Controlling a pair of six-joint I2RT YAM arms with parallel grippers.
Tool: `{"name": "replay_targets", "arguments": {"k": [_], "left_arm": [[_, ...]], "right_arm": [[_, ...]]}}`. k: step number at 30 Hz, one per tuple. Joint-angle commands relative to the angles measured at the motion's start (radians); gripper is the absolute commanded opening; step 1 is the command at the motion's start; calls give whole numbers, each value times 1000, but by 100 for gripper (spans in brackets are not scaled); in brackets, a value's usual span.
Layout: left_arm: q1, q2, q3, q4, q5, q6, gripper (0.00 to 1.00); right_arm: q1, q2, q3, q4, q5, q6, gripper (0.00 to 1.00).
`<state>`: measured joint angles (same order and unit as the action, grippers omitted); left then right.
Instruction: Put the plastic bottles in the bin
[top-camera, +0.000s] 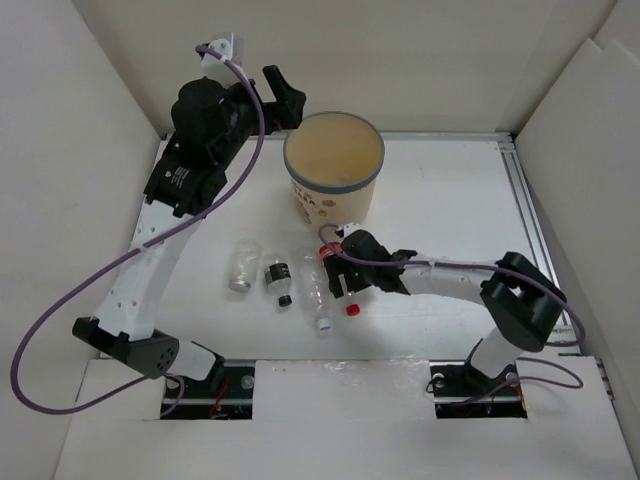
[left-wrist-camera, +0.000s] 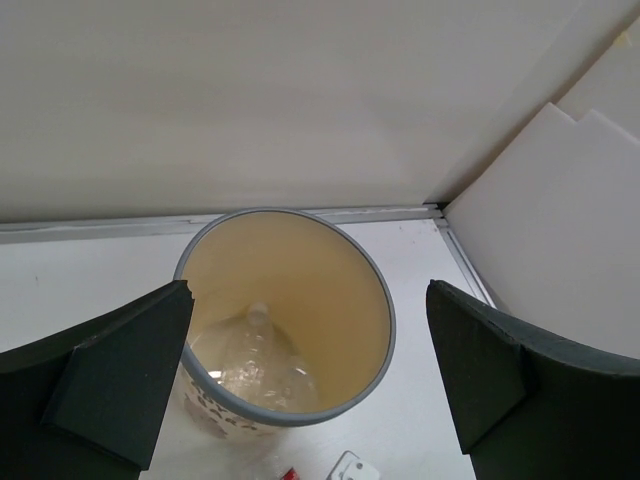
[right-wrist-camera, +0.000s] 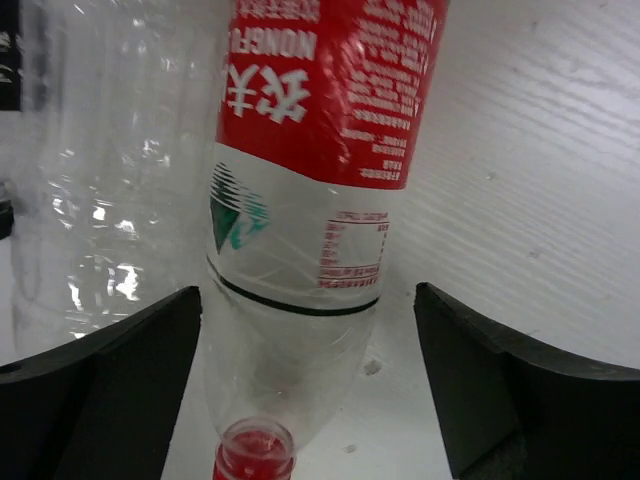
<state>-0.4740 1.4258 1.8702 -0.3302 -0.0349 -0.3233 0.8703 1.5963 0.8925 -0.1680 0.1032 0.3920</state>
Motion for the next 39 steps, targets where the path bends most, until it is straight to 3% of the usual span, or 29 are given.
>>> {"name": "replay_targets", "arguments": {"k": [1, 4, 7, 8, 14, 17, 21, 26, 29, 32, 39], "left_arm": [[0, -28, -40, -10, -14, -8, 100], [0, -41, -55, -10, -5, -17, 100], [-20, -28, -45, -35, -14, -17, 100], [-34, -18, -45, -35, -23, -17, 100], [-45, 13, -45, -6, 97, -28, 100], [-45, 39, -54, 46, 243, -46, 100], [-45, 62, -86, 154, 447, -60, 100], [-45, 111, -100, 249, 697, -112, 100], [-45, 111, -127, 307, 770, -126, 100], [-74, 120, -128, 307, 770, -116, 100], [-107, 177, -118, 312, 737, -128, 100]], "right_arm": [[16, 40, -13, 91, -25, 41, 87], [16, 50, -38, 101, -13, 65, 71], [16, -14, -70, 79, 1, 79, 24], [25, -38, -70, 61, 1, 79, 20], [36, -296, -3, -228, 147, 70, 17], [36, -430, 75, -324, 259, 24, 17], [-30, -469, 199, -386, 297, -71, 19], [-108, -478, 315, -371, 287, -136, 19], [-140, -469, 374, -349, 257, -159, 19], [-140, -469, 430, -309, 242, -185, 19], [-140, -492, 441, -179, 6, -200, 19]]}}
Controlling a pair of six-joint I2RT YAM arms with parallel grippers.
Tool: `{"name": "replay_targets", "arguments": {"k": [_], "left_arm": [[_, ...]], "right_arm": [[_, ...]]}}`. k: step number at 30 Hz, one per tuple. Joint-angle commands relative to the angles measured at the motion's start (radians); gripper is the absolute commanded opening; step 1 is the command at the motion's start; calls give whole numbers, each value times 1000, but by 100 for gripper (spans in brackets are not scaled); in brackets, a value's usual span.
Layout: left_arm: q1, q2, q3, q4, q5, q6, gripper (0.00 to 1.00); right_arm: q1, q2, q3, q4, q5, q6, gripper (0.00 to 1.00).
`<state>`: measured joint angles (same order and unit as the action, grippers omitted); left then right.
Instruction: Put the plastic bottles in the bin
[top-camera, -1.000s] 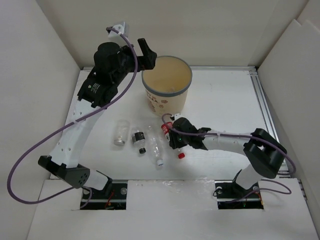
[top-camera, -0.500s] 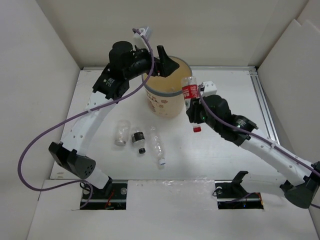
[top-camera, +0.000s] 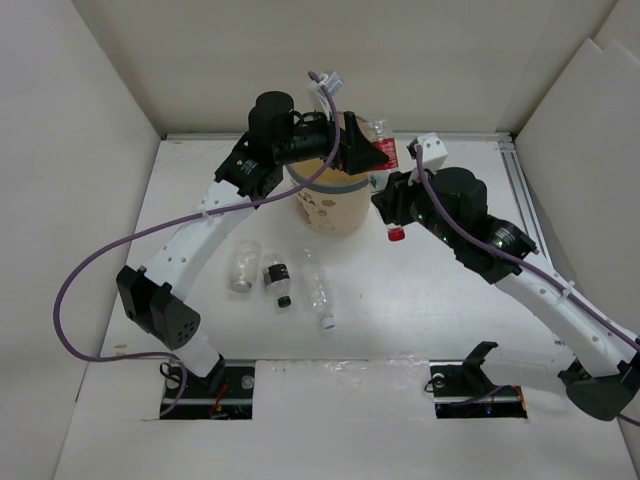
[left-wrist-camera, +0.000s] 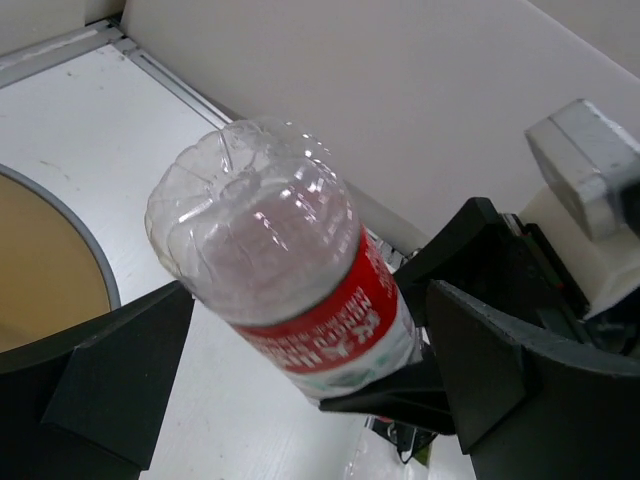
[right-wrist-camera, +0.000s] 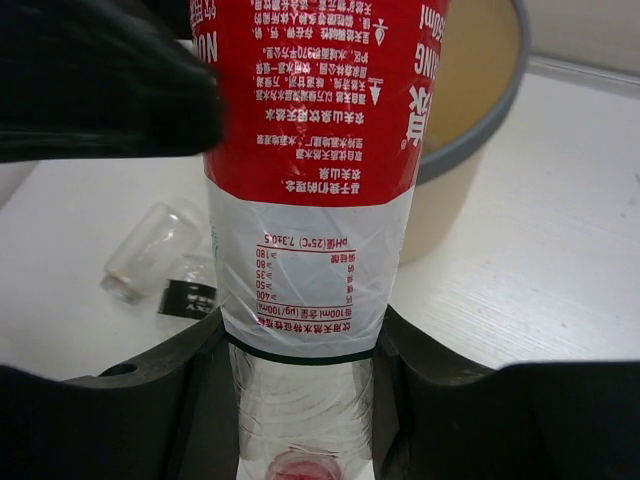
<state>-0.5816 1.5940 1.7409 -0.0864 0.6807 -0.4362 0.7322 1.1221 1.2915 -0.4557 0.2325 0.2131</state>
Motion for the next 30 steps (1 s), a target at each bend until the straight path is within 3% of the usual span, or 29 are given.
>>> {"name": "replay_targets", "arguments": {"k": [1, 6, 8, 9, 10, 11, 12, 15, 21, 26, 27, 28, 29, 30], "left_arm": [[0, 9, 11, 77, 22, -25, 100], [0, 18, 11, 125, 31, -45, 100], [0, 18, -1, 148, 11, -70, 76], [0, 18, 8, 148, -6, -70, 55], [0, 30, 25, 148, -35, -70, 16], [0, 30, 41, 139, -47, -70, 6], [0, 46, 60, 128, -59, -70, 3], [46, 92, 164, 68, -111, -70, 2], [140, 196, 419, -62, -256, 4, 2], [169, 290, 514, -110, -388, 102, 17], [169, 290, 505, -101, -407, 114, 25], [169, 299, 494, -101, -426, 126, 71], [169, 299, 494, -101, -426, 137, 100], [169, 310, 485, -101, -426, 137, 100]], "right_arm": [[-2, -18, 42, 121, -162, -21, 19], [-2, -41, -11, 196, -214, -12, 20], [-2, -41, -11, 207, -214, -12, 34], [-2, -32, -21, 207, -214, -12, 42], [-2, -31, -21, 219, -200, -12, 75], [-2, -31, -33, 219, -200, -12, 91], [-13, -31, -34, 229, -187, -12, 99], [-25, -22, -44, 215, -162, -12, 99], [-10, -22, -159, 193, -142, 25, 99], [38, -22, -256, 224, -153, 54, 99], [48, -22, -256, 224, -153, 54, 99], [64, -22, -270, 236, -153, 54, 99], [64, -22, -270, 236, -153, 54, 99], [82, -22, -279, 236, -153, 54, 99]]}}
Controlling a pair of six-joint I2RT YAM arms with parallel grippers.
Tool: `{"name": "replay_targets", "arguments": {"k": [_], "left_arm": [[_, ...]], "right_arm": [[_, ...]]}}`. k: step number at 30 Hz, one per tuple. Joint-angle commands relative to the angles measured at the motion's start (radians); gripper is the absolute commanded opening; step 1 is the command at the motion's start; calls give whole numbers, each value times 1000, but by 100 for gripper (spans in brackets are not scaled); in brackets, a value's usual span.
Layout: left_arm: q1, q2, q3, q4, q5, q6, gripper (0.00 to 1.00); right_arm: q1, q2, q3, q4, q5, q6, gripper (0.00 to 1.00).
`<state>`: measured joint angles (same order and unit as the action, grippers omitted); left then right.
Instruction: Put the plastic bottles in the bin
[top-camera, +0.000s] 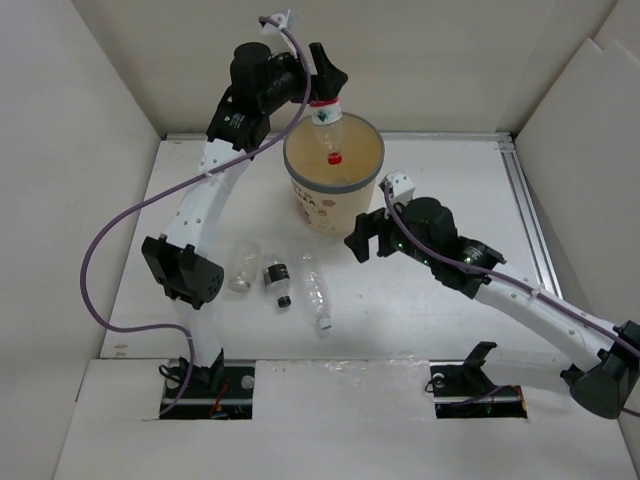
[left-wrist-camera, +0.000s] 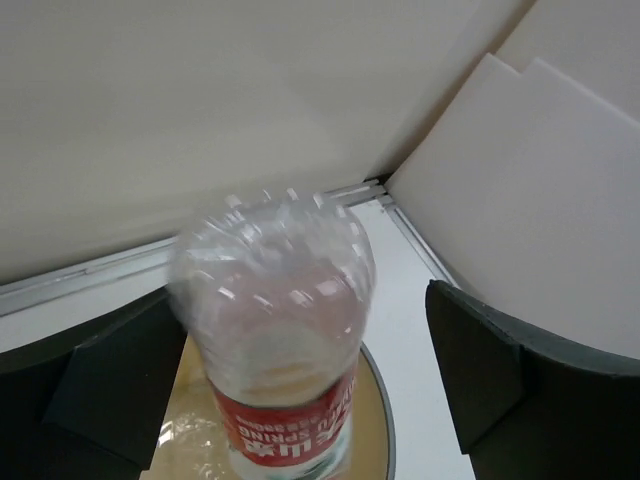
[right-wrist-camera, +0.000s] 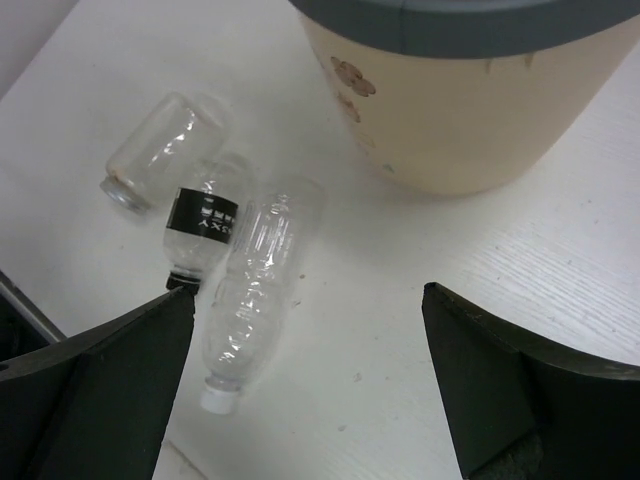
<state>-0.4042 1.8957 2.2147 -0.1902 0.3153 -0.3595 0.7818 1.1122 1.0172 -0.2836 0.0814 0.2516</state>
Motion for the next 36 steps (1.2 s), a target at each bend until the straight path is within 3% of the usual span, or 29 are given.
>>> {"name": "replay_targets", "arguments": {"k": [1, 4, 8, 18, 27, 29, 30, 32, 35, 36], "left_arm": [[-8, 8, 11, -8, -61, 60, 100], [-8, -4, -21, -8, -50, 60, 100], [-8, -88, -178, 14, -76, 51, 100], [-8, -483, -573, 12, -122, -15, 100], [-59, -693, -655, -40, -209, -32, 100], [-59, -714, -677, -29, -197, -32, 100], [-59, -733, -678, -29, -197, -32, 100], [-59, -745, -688, -29, -206, -41, 100], [-59, -745, -688, -29, -216, -41, 100], [-59, -745, -688, -29, -216, -41, 100]], "right_arm": [[45, 13, -5, 64, 7, 15, 99], [105, 112, 9, 54, 59, 34, 99], [145, 242, 31, 56, 83, 98, 99], [276, 431, -34, 159, 61, 228, 99], [307, 587, -57, 182, 92, 290, 96], [316, 615, -57, 204, 92, 299, 89], [316, 627, -57, 204, 92, 308, 78], [316, 611, -66, 204, 106, 317, 67], [316, 557, -112, 204, 155, 318, 27], [316, 513, -112, 167, 165, 328, 19]]}}
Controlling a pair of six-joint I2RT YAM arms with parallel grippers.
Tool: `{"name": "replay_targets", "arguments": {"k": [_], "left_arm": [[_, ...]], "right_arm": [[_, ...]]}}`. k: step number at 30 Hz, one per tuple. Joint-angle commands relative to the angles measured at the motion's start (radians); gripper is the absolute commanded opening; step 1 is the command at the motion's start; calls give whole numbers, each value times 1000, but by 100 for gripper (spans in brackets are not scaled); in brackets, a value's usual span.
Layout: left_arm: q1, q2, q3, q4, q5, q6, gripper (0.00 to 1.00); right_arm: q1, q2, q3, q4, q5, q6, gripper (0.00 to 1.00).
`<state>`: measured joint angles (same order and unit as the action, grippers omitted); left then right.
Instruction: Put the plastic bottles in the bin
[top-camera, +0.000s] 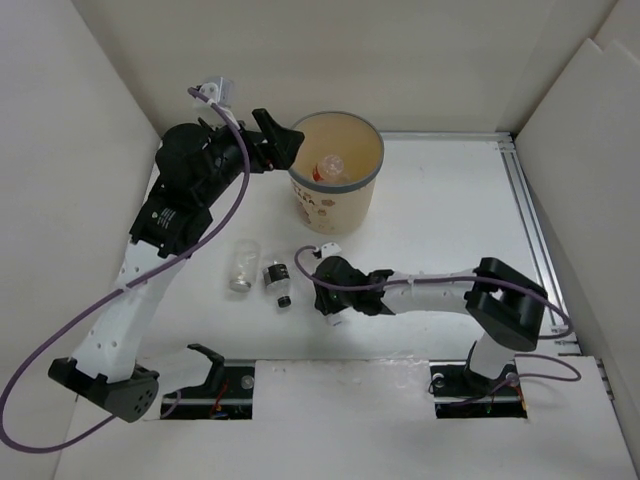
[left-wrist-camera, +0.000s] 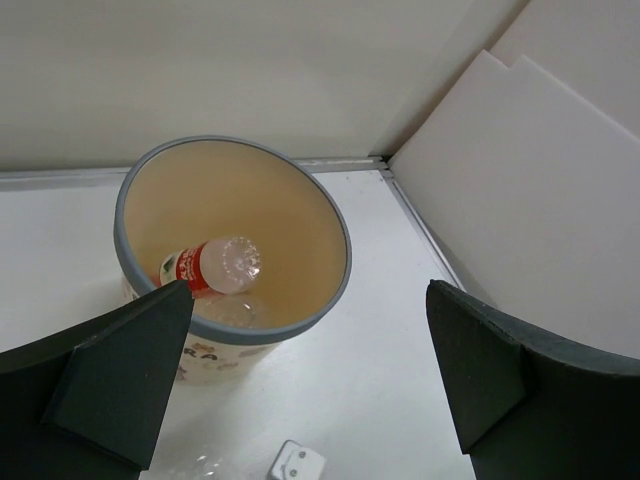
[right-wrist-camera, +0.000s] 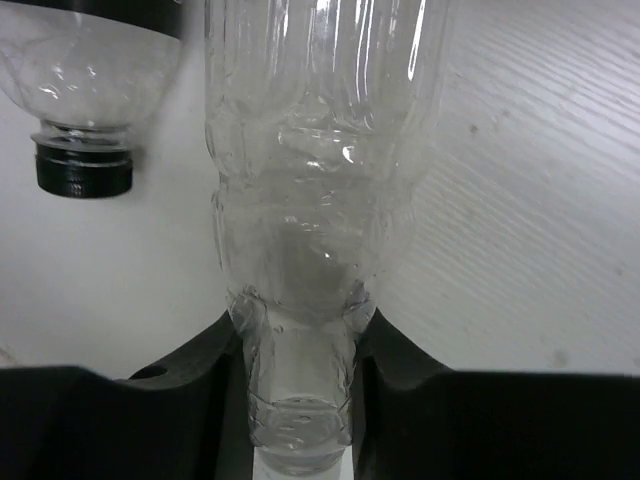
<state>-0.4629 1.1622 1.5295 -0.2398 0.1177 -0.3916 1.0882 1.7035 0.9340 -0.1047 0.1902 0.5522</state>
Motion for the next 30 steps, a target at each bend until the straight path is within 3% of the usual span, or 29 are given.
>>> {"name": "replay_targets", "arguments": {"k": [1, 7, 8, 10, 13, 19, 25, 30], "left_arm": [[0, -1, -15, 20, -7, -9, 100], [0, 50, -60, 74, 130, -18, 100], [0, 80, -60, 88, 246, -18, 100], [0, 111, -51, 131, 350, -18, 100], [0, 134, -63, 253, 494, -72, 100], [-58, 206, -6, 293, 588, -72, 100], [-59, 243, 3, 395, 661, -119, 100], [-59, 263, -8, 428, 674, -139, 100]], "right_arm": [[10, -105, -40, -36, 86, 28, 12], [10, -451, 6, -327, 259, 38, 12], [0, -496, 25, -358, 323, 19, 13], [-39, -603, 83, -374, 333, -85, 13], [-164, -662, 164, -362, 230, -199, 13], [-310, -673, 270, -288, 29, -347, 12], [-320, -663, 275, -135, -220, -390, 12], [-307, -683, 244, -64, -281, -399, 12]]}}
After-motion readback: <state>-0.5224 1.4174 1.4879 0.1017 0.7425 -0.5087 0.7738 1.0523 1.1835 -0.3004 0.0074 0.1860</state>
